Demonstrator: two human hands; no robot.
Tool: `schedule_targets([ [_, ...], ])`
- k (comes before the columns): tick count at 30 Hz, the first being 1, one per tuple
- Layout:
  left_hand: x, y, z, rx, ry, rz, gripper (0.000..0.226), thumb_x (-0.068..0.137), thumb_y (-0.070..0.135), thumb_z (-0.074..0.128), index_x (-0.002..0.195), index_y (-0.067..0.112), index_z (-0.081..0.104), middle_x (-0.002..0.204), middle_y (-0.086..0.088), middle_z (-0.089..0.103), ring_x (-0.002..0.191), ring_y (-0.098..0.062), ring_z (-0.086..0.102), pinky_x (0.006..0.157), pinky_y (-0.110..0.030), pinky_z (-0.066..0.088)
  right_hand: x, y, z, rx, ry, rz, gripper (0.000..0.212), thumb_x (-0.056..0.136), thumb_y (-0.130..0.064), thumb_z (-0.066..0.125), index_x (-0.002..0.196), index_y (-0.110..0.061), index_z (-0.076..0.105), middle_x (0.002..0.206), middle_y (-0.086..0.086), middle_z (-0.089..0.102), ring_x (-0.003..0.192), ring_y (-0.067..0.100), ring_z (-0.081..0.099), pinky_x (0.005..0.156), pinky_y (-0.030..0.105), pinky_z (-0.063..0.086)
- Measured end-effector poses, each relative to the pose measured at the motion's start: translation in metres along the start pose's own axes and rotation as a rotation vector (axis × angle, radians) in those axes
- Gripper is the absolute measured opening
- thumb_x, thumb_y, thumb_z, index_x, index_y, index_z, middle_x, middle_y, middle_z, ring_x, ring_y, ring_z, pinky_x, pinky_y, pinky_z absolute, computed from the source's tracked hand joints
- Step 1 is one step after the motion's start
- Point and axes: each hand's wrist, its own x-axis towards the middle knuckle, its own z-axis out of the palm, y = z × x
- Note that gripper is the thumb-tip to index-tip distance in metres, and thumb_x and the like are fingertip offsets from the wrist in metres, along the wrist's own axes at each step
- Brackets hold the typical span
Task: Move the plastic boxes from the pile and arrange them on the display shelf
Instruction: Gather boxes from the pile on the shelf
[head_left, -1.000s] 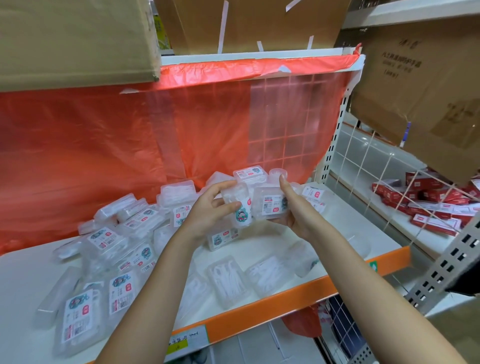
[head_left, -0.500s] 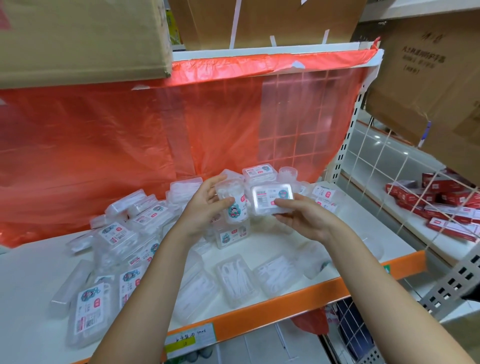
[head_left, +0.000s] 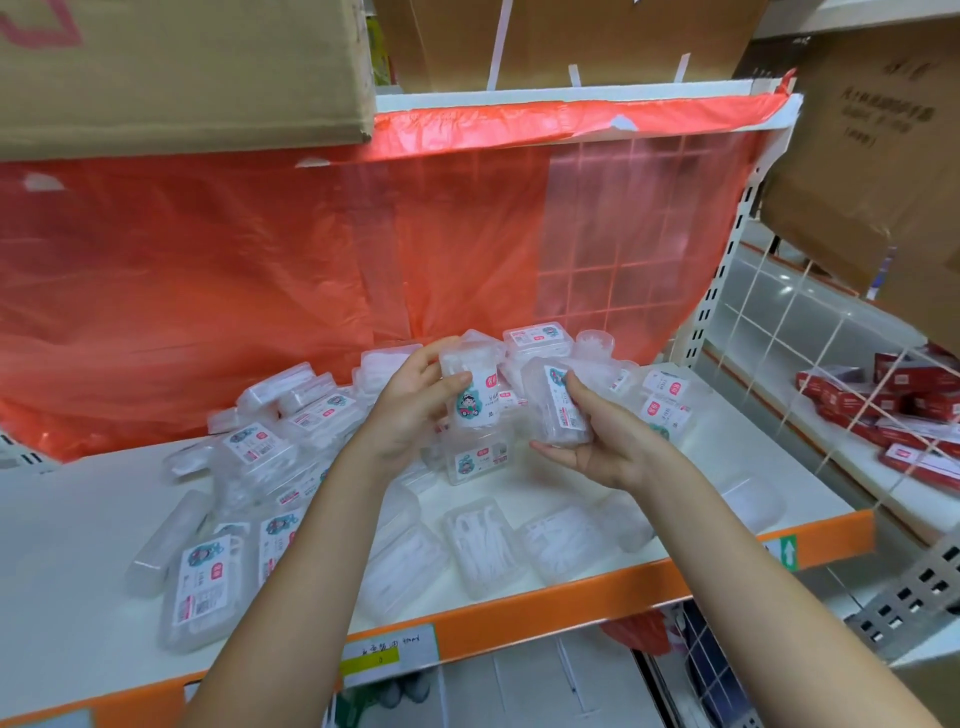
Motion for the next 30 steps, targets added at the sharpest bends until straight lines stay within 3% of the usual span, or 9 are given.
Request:
schedule_targets([
  [3,-0.009,0.002,-0.010,-0.016,0.017,-0.005,0.040,0.090,0.010,0.059,0.127,0.020,0.051,0.110,-0.005,0.066,0.095,-0.018,0.065,0.084,-0.034,0.051,0.000,0.007,0.007,-0.107,-0.072,-0.043,0.045,0.087,-0.002,0.061,0.125,-0.017,0.041,0.094,0.006,0.064,0.068,0.015,0.070,0.059,0.039,0.059],
  [5,-0.018,0.005,-0.020,-0.030,0.040,-0.001,0.050,0.083,0.018,0.062,0.132,0.018,0.050,0.112,-0.009,0.066,0.100,-0.021,0.064,0.086,-0.038,0.051,0.000,0.011,0.015,-0.178,-0.101,-0.072,0.057,0.081,0.007,0.063,0.126,-0.019,0.039,0.105,0.009,0.062,0.078,0.018,0.070,0.065,0.042,0.060],
  [8,-0.031,0.011,-0.038,-0.055,0.089,0.033,0.038,0.086,0.012,0.060,0.123,0.016,0.055,0.105,-0.005,0.069,0.095,-0.015,0.067,0.083,-0.031,0.054,0.002,0.017,0.032,-0.306,-0.183,-0.115,0.055,0.080,0.004,0.064,0.128,-0.021,0.050,0.115,0.005,0.061,0.089,0.018,0.066,0.077,0.039,0.058],
  [13,-0.066,0.032,-0.083,-0.084,0.207,0.063,0.040,0.099,0.007,0.038,0.133,0.026,0.044,0.096,0.008,0.071,0.085,-0.005,0.067,0.073,-0.023,0.056,0.003,0.040,0.080,-0.347,-0.279,-0.142,0.045,0.084,0.000,0.062,0.116,-0.032,0.058,0.101,-0.002,0.064,0.076,0.011,0.065,0.061,0.024,0.054],
  [18,-0.122,0.056,-0.139,-0.051,0.342,0.091,0.040,0.099,0.005,0.035,0.132,0.026,0.044,0.100,0.007,0.067,0.084,-0.003,0.066,0.071,-0.021,0.055,-0.001,0.080,0.148,-0.322,-0.464,-0.103,0.048,0.075,0.009,0.060,0.117,-0.015,0.055,0.106,0.002,0.065,0.086,0.011,0.065,0.069,0.019,0.054],
  [21,-0.165,0.071,-0.179,-0.056,0.415,0.097,0.040,0.097,0.004,0.040,0.130,0.026,0.045,0.097,0.002,0.066,0.083,-0.008,0.066,0.072,-0.023,0.054,-0.009,0.111,0.192,-0.415,-0.549,-0.112,0.052,0.078,0.020,0.056,0.119,-0.013,0.054,0.107,0.003,0.064,0.089,0.013,0.065,0.072,0.019,0.056],
  [24,-0.214,0.086,-0.220,-0.004,0.458,0.114,0.041,0.091,0.006,0.052,0.125,0.028,0.046,0.102,-0.004,0.063,0.090,-0.014,0.063,0.078,-0.026,0.053,-0.016,0.144,0.237,-0.565,-0.644,-0.129,0.053,0.078,0.016,0.061,0.117,-0.019,0.053,0.105,0.003,0.067,0.088,0.012,0.065,0.067,0.020,0.053],
  [26,-0.247,0.097,-0.247,0.014,0.469,0.117,0.047,0.085,0.009,0.063,0.125,0.028,0.047,0.108,-0.006,0.064,0.096,-0.017,0.064,0.081,-0.028,0.055,-0.019,0.169,0.267,-0.661,-0.692,-0.163,0.057,0.076,0.013,0.066,0.119,-0.021,0.051,0.109,0.001,0.065,0.096,0.013,0.063,0.073,0.019,0.052],
  [30,-0.313,0.112,-0.299,0.066,0.552,0.114,0.051,0.082,0.009,0.067,0.126,0.027,0.047,0.103,-0.007,0.067,0.091,-0.017,0.066,0.075,-0.027,0.054,-0.028,0.219,0.328,-0.802,-0.762,-0.239,0.062,0.075,0.011,0.069,0.122,-0.024,0.049,0.113,0.003,0.064,0.101,0.013,0.060,0.078,0.009,0.045],
])
